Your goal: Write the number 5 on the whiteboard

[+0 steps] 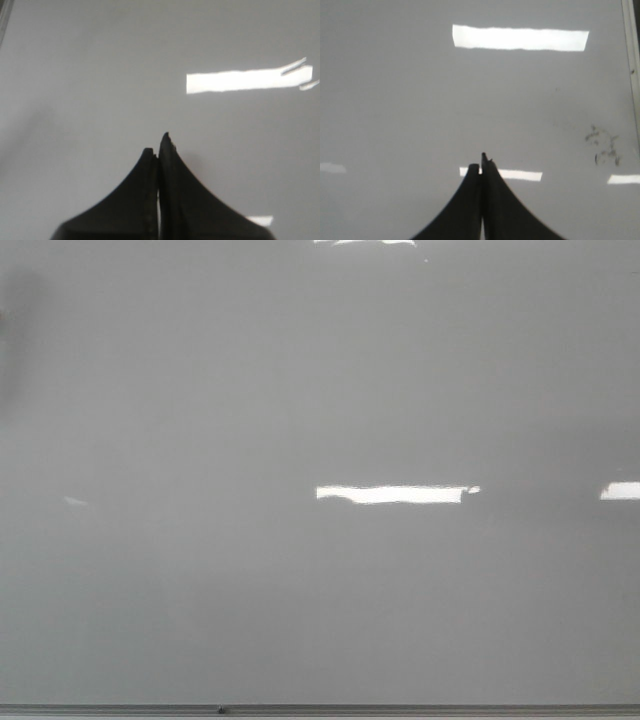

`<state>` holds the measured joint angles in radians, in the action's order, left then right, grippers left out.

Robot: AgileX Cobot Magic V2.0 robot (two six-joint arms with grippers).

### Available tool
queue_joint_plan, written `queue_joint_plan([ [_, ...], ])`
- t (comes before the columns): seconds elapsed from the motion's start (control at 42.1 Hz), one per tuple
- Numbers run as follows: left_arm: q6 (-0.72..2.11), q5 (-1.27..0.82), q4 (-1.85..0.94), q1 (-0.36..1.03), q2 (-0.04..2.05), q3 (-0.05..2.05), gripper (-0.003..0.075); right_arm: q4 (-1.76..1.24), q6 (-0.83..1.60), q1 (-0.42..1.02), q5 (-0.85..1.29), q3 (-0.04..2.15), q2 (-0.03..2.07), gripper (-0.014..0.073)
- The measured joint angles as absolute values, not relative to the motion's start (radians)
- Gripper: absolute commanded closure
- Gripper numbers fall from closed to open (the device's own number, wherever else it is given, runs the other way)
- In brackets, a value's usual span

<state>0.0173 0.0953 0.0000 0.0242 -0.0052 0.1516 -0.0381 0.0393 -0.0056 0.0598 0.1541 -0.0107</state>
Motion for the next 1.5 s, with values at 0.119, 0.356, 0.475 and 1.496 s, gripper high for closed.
queue_joint_plan([
  [0.119,0.017,0.027,0.0,0.024,0.014,0.291,0.0741,-0.038,0.039,-0.006,0.138,0.288,-0.011,0.0662],
  [0.356,0.017,-0.201,0.0,0.024,0.167,0.544,0.0741,-0.038,0.039,-0.006,0.337,0.542,0.107,0.0662],
  [0.475,0.017,-0.292,0.0,0.024,0.263,0.611,0.0741,-0.038,0.039,-0.006,0.429,0.635,0.209,0.0662],
  [1.496,0.017,-0.438,0.0,0.024,0.63,0.6,0.0358,-0.038,0.039,-0.006,0.538,0.681,0.799,0.0151],
])
